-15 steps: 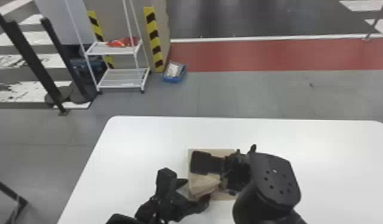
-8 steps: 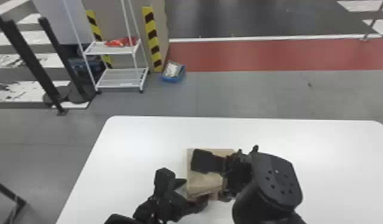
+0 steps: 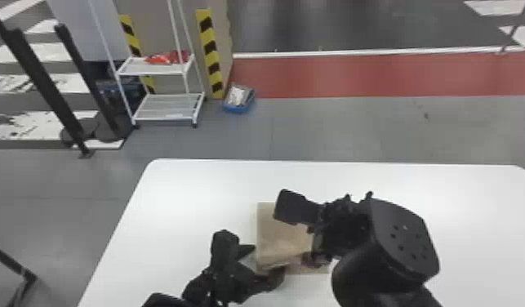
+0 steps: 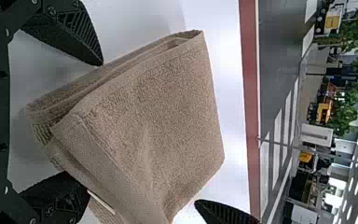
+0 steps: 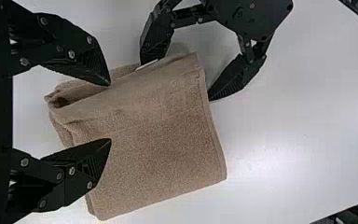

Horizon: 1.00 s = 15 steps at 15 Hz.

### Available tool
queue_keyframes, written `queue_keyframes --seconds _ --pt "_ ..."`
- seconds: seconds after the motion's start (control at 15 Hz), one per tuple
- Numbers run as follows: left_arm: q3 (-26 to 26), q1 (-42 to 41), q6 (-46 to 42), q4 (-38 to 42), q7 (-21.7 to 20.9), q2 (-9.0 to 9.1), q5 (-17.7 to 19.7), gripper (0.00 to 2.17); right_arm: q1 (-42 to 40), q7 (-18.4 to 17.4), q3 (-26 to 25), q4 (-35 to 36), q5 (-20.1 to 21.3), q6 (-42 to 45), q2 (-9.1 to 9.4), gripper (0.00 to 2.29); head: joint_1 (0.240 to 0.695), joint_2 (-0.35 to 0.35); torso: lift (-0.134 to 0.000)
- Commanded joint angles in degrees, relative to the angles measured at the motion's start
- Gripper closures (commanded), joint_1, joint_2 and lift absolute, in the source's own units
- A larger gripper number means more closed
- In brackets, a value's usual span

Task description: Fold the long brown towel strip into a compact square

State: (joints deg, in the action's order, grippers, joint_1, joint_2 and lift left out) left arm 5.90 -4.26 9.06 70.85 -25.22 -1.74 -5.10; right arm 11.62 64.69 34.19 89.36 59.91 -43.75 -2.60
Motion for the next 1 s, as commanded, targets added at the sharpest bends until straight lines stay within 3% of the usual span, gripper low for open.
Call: queue_keyframes --seconds 0.0,0.6,0.93 --pt "0.0 0.0 -0.1 0.0 0.0 0.07 0.0 0.14 0.2 -1.4 -1.1 -0.1 -1.5 0.0 0.49 0.56 0.695 0.096 0.000" --pt "0.0 0.0 0.0 -0.1 0.0 -0.02 0.0 0.14 -0.3 -2.3 -6.2 2.0 -9.7 -0.3 0.84 0.55 0.695 0.099 0.000" --pt "0.0 0.0 0.0 -0.1 0.0 -0.02 0.0 0.14 -0.4 -2.8 -7.2 2.4 -10.1 0.0 0.84 0.55 0.695 0.096 0.000"
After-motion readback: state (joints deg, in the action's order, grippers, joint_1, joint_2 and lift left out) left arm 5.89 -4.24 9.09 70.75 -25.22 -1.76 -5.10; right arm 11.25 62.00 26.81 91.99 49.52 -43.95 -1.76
